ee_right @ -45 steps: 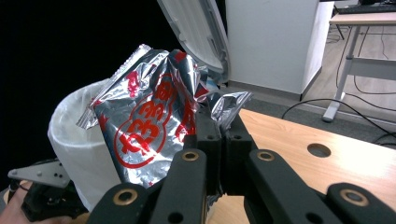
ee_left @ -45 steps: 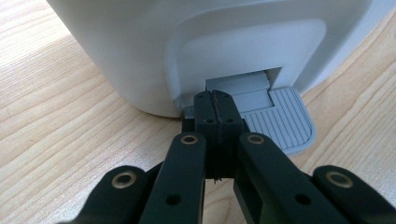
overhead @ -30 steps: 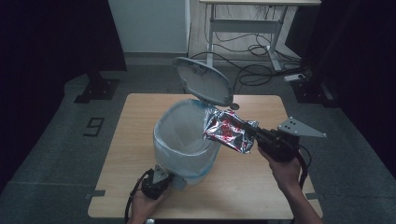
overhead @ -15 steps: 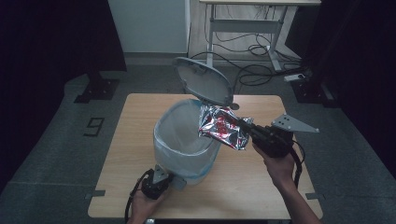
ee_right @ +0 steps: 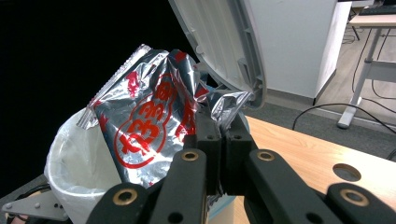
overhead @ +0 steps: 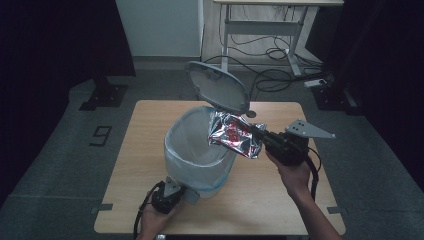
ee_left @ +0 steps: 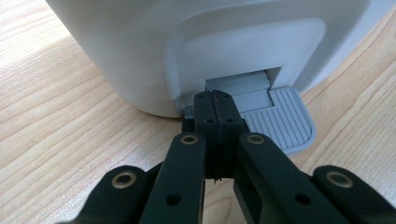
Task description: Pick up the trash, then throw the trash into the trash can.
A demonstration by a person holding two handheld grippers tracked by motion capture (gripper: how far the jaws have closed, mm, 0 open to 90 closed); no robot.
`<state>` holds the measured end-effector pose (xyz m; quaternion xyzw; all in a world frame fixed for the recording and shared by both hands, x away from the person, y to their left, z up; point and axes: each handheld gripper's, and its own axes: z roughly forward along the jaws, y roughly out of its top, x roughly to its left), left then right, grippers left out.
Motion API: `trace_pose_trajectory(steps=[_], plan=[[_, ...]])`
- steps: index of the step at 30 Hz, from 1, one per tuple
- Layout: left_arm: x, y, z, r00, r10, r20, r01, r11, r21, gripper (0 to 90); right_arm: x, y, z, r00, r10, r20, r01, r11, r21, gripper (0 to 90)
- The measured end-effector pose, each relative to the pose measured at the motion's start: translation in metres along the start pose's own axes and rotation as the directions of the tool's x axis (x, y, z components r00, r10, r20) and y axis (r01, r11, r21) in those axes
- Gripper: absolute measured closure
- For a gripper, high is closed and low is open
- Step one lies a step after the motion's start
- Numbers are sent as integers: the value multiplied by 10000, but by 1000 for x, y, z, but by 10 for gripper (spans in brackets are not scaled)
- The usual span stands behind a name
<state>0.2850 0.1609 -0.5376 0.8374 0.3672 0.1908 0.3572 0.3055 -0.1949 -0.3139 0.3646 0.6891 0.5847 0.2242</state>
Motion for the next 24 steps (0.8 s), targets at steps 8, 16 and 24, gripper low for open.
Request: trace_pose_trajectory(steps=[8,16,24], plan=[[1,0,0,10000,6,21,-6,10000,-1,900,4,2,7,9999,-36,-130,36,10000,-6,880],[1,0,0,10000,26,21,-26,10000,-7,900,11,5,17,9996,-135,-232,136,9999,17,880],[1,0,0,10000,23,34,-23,10000,-4,900,14,6,30,9994,-107,-337,111,9999,104,880]])
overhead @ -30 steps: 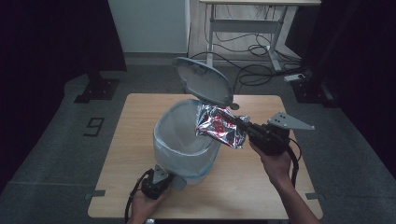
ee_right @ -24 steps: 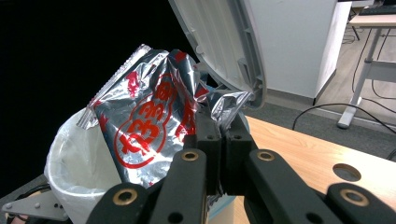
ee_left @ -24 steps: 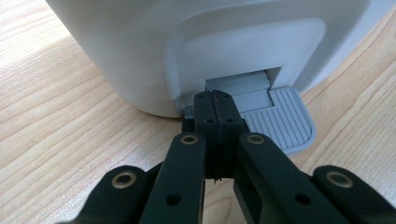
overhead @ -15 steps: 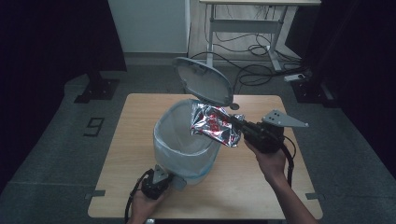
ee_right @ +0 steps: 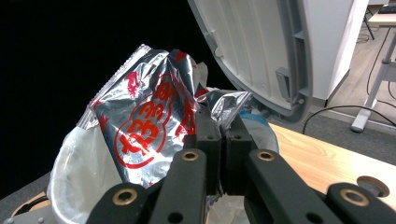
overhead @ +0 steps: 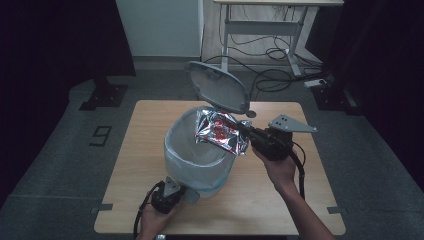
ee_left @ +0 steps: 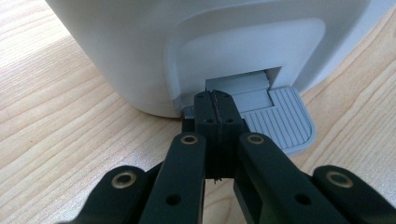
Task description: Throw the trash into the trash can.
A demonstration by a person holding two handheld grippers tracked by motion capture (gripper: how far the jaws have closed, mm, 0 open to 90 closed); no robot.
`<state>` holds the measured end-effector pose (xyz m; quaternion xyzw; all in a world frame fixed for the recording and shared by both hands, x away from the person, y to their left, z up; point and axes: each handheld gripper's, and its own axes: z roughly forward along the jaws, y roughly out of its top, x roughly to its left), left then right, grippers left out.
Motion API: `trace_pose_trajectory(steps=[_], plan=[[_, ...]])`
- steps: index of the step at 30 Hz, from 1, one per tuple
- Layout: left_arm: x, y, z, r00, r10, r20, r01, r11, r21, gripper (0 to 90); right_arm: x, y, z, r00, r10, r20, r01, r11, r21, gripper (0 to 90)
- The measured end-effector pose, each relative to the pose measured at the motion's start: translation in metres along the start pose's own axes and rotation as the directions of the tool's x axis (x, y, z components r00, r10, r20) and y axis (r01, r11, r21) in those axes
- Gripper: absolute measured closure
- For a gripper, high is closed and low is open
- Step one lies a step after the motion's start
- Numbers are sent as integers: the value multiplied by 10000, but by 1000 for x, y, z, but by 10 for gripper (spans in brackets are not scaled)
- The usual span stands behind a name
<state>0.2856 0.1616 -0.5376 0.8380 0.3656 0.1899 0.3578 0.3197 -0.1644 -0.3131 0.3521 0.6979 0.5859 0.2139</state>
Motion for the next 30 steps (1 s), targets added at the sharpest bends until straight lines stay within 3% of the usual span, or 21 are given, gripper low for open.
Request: trace_pose_trajectory(steps=[30], plan=[[0,0,0,10000,73,-8,-73,10000,20,900,14,12,26,9999,-50,-143,49,10000,-42,878]])
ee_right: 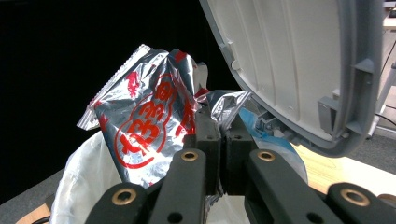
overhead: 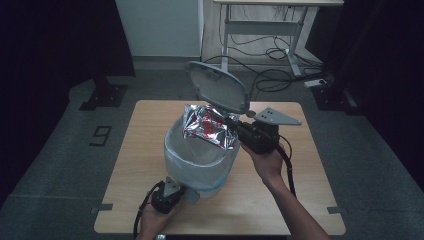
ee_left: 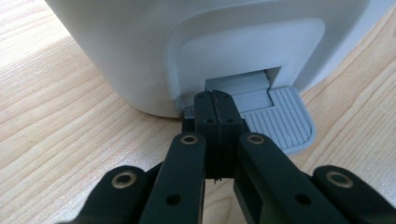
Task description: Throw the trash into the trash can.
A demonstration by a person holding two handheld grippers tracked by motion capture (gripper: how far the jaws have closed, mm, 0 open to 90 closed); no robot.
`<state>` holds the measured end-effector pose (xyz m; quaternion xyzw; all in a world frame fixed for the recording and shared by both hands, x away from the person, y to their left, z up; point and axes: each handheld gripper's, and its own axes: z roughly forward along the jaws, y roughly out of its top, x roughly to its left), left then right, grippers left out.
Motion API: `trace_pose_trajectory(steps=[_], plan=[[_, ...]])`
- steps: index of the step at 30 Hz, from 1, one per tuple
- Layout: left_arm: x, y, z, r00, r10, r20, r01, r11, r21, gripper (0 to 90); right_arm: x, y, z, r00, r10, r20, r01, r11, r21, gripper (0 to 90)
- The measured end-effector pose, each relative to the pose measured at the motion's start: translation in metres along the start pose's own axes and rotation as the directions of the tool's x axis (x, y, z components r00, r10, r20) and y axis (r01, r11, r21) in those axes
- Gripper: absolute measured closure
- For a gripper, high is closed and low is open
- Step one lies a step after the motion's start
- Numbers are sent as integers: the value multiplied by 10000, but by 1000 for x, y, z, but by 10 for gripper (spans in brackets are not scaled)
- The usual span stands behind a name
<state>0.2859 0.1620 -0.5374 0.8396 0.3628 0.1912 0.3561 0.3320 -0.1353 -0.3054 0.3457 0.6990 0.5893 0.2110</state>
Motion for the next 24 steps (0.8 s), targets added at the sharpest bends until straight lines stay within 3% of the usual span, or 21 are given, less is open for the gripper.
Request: trace_pose_trajectory(steps=[19,24], plan=[[0,0,0,10000,19,11,-19,10000,-16,900,9,-2,20,9997,-214,126,212,9997,108,875],[0,0,0,10000,32,1,-32,10000,-17,900,12,-4,27,9985,-486,252,479,9985,281,856]])
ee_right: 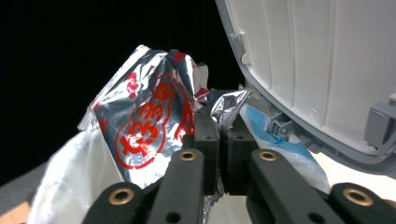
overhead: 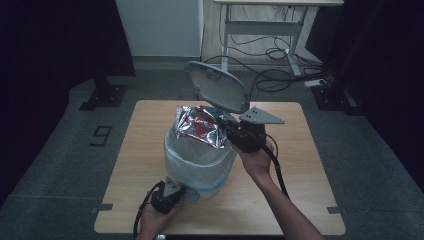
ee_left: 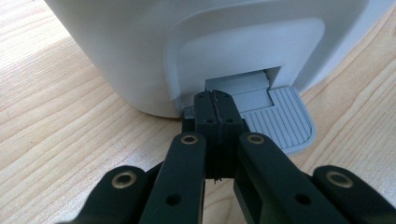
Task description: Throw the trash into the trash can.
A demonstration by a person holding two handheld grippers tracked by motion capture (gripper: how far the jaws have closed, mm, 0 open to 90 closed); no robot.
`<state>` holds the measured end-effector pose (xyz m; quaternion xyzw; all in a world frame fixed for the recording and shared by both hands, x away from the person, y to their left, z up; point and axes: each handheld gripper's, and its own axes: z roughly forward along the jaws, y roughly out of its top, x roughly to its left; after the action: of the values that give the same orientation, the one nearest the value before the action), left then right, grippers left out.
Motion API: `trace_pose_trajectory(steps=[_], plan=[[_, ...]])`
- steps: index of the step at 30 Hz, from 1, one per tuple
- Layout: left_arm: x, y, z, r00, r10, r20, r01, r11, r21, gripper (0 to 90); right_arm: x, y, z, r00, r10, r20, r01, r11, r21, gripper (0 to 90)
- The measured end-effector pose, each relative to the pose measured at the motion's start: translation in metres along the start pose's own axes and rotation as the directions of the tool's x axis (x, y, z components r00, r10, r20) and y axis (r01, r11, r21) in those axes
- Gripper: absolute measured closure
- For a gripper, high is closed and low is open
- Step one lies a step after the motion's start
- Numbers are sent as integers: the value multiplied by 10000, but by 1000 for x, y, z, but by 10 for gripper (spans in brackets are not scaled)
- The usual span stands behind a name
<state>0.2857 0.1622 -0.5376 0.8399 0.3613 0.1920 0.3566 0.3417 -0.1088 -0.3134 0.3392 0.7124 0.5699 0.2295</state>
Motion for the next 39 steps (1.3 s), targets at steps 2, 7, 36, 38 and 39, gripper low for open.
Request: trace_pose_trajectory(steps=[2,7,36,38,39], plan=[[0,0,0,10000,-4,13,4,10000,0,900,3,-1,2,9995,-256,200,254,9997,69,723],[0,0,0,10000,-30,36,30,10000,-6,900,3,-4,2,9972,-358,651,352,9993,111,526],[0,0,0,9999,-142,39,142,9999,-32,900,-22,-27,-42,9997,-213,78,214,9997,-150,492],[0,0,0,9999,-136,11,136,9999,-24,900,-24,-30,-45,9997,-207,95,208,9997,-146,492],[0,0,0,9999,-129,3,129,9999,-25,900,-25,-32,-46,9998,-180,104,181,9997,-145,492]])
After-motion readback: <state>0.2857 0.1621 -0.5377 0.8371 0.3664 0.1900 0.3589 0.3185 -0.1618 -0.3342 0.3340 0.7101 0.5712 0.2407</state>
